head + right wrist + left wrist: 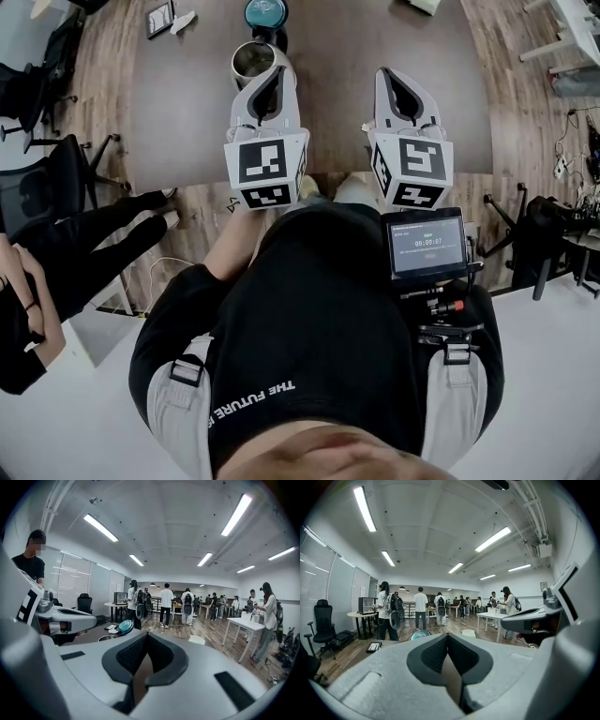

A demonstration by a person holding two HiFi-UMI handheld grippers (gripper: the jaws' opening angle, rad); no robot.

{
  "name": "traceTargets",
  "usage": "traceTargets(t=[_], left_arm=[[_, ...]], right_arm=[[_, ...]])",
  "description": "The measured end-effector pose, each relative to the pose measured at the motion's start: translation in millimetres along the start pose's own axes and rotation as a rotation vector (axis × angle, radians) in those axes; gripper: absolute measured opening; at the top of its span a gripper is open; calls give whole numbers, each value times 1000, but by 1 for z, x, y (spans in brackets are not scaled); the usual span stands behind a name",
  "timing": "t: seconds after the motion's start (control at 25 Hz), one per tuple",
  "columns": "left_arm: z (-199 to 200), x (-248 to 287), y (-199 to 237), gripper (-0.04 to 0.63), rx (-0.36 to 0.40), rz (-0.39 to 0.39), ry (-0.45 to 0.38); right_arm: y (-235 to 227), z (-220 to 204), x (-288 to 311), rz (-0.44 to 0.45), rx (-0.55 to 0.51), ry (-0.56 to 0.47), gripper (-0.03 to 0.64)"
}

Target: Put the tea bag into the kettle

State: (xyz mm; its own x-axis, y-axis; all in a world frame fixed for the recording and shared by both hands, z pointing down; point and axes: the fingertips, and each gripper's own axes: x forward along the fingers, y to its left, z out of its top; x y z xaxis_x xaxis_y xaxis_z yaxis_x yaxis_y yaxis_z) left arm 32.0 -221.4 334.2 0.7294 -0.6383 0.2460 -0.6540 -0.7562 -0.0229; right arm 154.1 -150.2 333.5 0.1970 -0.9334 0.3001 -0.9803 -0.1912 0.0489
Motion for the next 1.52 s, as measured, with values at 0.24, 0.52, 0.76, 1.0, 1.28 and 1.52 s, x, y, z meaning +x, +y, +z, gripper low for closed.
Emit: traceTargets(t=[0.24, 0.52, 0.76, 1.0, 1.28, 1.52], left_arm=[[-5, 10, -5, 3, -5, -23, 11], [-15, 1, -9, 3, -9, -6, 27], [-15, -5, -1, 3, -15, 18, 28], [-22, 0, -5, 3, -17, 6, 45], [-30, 5, -14, 3, -14, -15, 71], [-36, 6, -17, 3, -8, -19, 91]], right_arm=[[-15, -9, 3, -33, 9, 23, 6], [-32, -28, 6, -27, 38, 49, 6], [-44, -46, 8, -9, 52, 106, 6], [-41, -82, 11, 38, 28, 194, 6], [-56, -145, 9, 9, 48, 320, 9], [-50, -193, 9, 48, 47, 426, 67]])
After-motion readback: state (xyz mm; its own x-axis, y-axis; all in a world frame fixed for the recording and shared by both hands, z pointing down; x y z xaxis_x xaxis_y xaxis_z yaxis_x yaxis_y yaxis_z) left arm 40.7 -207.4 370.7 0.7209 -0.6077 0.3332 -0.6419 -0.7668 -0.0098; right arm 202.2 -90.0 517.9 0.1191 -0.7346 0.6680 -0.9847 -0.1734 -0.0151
